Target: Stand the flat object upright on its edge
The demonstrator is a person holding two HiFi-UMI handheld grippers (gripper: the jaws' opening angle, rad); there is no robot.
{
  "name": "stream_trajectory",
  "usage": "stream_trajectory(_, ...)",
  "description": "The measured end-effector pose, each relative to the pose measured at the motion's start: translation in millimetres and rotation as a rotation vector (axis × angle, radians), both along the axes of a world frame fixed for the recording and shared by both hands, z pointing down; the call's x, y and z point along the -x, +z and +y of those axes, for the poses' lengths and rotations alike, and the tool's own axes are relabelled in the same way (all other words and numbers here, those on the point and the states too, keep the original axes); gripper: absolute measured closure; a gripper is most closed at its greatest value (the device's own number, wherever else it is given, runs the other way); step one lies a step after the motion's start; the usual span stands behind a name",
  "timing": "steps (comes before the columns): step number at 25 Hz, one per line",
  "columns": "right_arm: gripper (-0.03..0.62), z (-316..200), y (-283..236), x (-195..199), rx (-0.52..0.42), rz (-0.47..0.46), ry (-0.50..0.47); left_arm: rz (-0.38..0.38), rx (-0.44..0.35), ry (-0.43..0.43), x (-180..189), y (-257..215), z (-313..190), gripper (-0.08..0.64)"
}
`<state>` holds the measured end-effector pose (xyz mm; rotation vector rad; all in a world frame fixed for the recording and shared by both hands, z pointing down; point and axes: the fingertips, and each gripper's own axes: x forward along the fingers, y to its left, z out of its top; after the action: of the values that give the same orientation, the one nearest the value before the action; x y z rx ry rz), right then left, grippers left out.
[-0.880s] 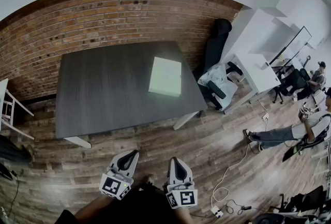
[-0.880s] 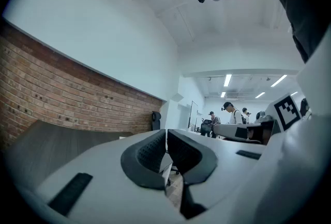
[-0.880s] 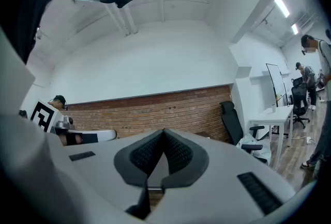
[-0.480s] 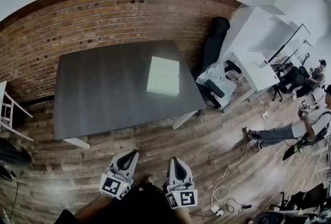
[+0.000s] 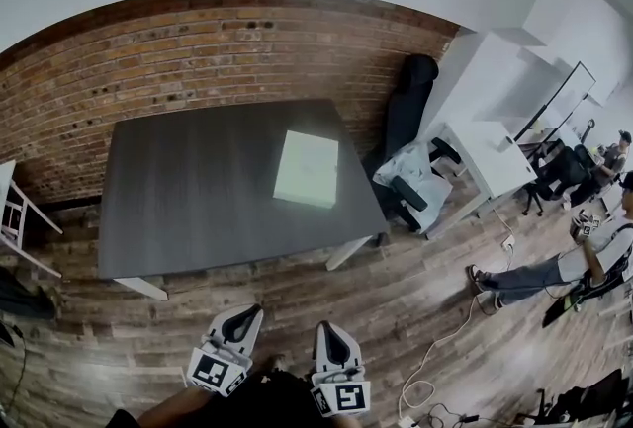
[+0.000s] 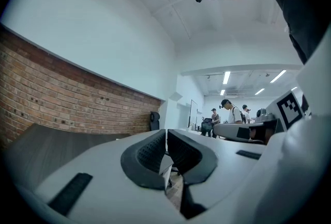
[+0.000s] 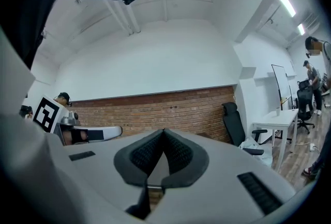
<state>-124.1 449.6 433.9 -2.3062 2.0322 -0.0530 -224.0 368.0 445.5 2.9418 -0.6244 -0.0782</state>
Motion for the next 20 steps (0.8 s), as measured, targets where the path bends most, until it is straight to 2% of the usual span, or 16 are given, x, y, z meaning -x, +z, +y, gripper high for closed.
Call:
stream_trajectory(9,0.569,-0.8,4.6,-41.4,-0.006,-0.013,-0.091,-0.003,0.011,-0.078,-47.3,3.4,5.5,0.52)
stream_trajectory(13,0.569,-2.1,8.0,-55.2,-0.015,-0.015,-0.127,-0.012,0.006,-0.115,-57.5,6.3,8.6,0.52)
stream_trajectory(20,0.569,-15.2,12.2,-70.6,-0.012,-0.035,-0.138,-0.031,0.007,-0.138,-66.0,11.6,-2.7,0.52)
